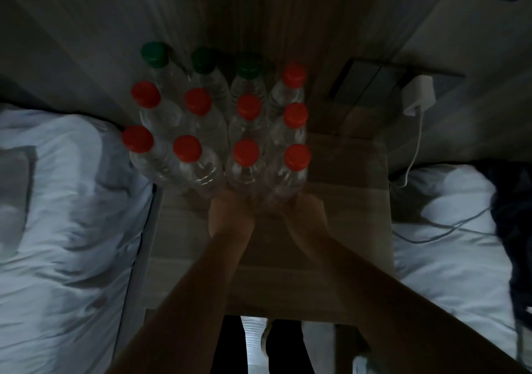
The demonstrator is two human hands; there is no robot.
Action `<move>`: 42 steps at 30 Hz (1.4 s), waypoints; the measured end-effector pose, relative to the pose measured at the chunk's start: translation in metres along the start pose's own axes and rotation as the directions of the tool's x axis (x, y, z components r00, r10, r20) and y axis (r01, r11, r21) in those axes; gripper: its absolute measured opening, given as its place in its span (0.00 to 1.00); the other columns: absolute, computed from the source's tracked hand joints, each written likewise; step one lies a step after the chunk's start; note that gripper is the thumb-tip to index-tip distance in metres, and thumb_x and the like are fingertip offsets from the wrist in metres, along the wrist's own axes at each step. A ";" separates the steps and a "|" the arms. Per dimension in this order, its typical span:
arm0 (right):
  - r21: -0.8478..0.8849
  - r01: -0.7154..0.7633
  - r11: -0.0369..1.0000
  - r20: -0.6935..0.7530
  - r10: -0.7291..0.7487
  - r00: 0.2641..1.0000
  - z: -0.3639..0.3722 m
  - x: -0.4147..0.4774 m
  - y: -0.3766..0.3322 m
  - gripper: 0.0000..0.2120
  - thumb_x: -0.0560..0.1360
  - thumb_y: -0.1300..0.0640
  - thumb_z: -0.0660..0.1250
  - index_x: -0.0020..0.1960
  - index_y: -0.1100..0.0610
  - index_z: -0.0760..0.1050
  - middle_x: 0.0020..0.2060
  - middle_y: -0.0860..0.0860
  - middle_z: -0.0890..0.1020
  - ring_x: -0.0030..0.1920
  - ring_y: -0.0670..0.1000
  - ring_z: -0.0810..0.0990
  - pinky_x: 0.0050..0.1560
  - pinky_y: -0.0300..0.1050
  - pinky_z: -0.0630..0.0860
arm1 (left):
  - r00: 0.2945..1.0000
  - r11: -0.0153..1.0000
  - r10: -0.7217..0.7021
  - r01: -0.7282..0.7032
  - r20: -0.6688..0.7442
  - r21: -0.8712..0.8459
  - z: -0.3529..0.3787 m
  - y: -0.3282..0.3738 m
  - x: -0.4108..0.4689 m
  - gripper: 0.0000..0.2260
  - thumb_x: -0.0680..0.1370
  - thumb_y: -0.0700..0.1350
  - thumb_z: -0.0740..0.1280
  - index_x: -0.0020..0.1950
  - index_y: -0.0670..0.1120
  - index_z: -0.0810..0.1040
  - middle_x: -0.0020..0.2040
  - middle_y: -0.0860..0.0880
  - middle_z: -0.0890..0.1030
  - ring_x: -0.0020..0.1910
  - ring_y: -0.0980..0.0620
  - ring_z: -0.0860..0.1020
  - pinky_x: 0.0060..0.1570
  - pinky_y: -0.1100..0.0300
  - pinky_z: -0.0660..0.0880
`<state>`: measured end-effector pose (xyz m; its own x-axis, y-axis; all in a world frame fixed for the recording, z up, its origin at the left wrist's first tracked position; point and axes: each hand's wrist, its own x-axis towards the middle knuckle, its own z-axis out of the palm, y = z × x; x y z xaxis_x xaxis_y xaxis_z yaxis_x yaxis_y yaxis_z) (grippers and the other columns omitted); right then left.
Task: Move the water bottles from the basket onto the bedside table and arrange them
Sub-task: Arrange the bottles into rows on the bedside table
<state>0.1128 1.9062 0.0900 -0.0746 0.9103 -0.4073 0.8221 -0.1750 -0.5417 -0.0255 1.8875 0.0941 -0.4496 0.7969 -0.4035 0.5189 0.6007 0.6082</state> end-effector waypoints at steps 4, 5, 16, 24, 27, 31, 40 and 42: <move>0.043 -0.071 0.997 0.026 0.070 0.997 -0.002 -0.005 -0.007 0.13 0.79 0.54 0.61 0.54 0.63 0.78 0.50 0.58 0.82 0.53 0.59 0.80 0.43 0.41 0.68 | 0.990 0.996 -0.028 0.016 0.135 0.090 -0.003 0.000 -0.001 0.13 0.78 0.52 0.63 0.56 0.46 0.78 0.54 0.44 0.82 0.55 0.43 0.79 0.50 0.55 0.75; 0.089 -0.091 0.992 -0.001 0.092 0.996 -0.001 -0.008 -0.010 0.13 0.78 0.54 0.62 0.57 0.61 0.77 0.53 0.57 0.81 0.54 0.58 0.79 0.44 0.40 0.67 | 0.987 0.993 -0.038 0.020 0.158 0.120 -0.006 -0.003 -0.003 0.18 0.78 0.56 0.61 0.60 0.47 0.77 0.58 0.44 0.80 0.58 0.43 0.78 0.49 0.57 0.71; 0.662 -0.009 0.749 -0.327 0.299 0.897 0.058 -0.028 -0.053 0.54 0.59 0.50 0.81 0.75 0.47 0.51 0.71 0.46 0.68 0.68 0.47 0.71 0.64 0.45 0.72 | 0.994 0.970 -0.024 -0.003 -0.109 -0.243 -0.059 -0.058 0.025 0.54 0.57 0.75 0.68 0.74 0.48 0.57 0.71 0.44 0.66 0.68 0.44 0.69 0.63 0.46 0.71; 0.644 0.053 0.764 -0.428 0.302 0.851 0.079 -0.022 -0.060 0.57 0.59 0.51 0.82 0.76 0.50 0.48 0.73 0.48 0.65 0.71 0.49 0.67 0.69 0.49 0.69 | 0.981 0.952 0.097 -0.141 -0.168 -0.272 -0.049 -0.069 0.034 0.52 0.58 0.75 0.68 0.69 0.40 0.64 0.66 0.45 0.73 0.63 0.47 0.74 0.59 0.47 0.76; 0.625 0.044 0.779 -0.428 0.295 0.854 0.079 -0.019 -0.058 0.56 0.58 0.52 0.82 0.75 0.53 0.50 0.72 0.49 0.67 0.70 0.49 0.68 0.64 0.40 0.67 | 0.980 0.946 0.088 -0.138 -0.178 -0.295 -0.049 -0.066 0.028 0.47 0.65 0.56 0.76 0.73 0.39 0.53 0.72 0.43 0.65 0.69 0.45 0.67 0.65 0.52 0.69; 0.567 0.076 0.820 -0.431 0.218 0.876 0.074 -0.020 -0.048 0.53 0.59 0.50 0.81 0.74 0.53 0.52 0.71 0.49 0.65 0.70 0.49 0.67 0.65 0.41 0.66 | 0.971 0.943 0.175 -0.214 -0.164 -0.257 -0.051 -0.075 0.033 0.47 0.63 0.60 0.75 0.74 0.44 0.56 0.72 0.46 0.63 0.69 0.47 0.67 0.59 0.62 0.64; 0.576 0.105 0.811 -0.307 0.095 0.947 0.052 -0.016 -0.018 0.55 0.58 0.53 0.81 0.75 0.47 0.51 0.70 0.45 0.68 0.68 0.44 0.69 0.68 0.48 0.70 | 0.940 0.871 0.332 -0.336 -0.075 -0.358 -0.080 -0.106 0.052 0.50 0.62 0.53 0.79 0.75 0.54 0.52 0.73 0.55 0.64 0.70 0.56 0.66 0.68 0.50 0.68; 0.569 0.133 0.812 -0.317 0.067 0.946 0.053 -0.013 -0.022 0.52 0.60 0.53 0.81 0.74 0.48 0.53 0.69 0.44 0.68 0.66 0.43 0.70 0.66 0.45 0.70 | 0.936 0.864 0.336 -0.349 -0.100 -0.362 -0.076 -0.100 0.057 0.48 0.63 0.48 0.79 0.75 0.52 0.52 0.72 0.54 0.65 0.69 0.56 0.66 0.68 0.52 0.68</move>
<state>0.0656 1.8785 0.0684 0.1629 0.9684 -0.1886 0.3363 -0.2342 -0.9122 -0.1587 1.8679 0.0625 -0.3193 0.9418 -0.1051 0.3418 0.2179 0.9142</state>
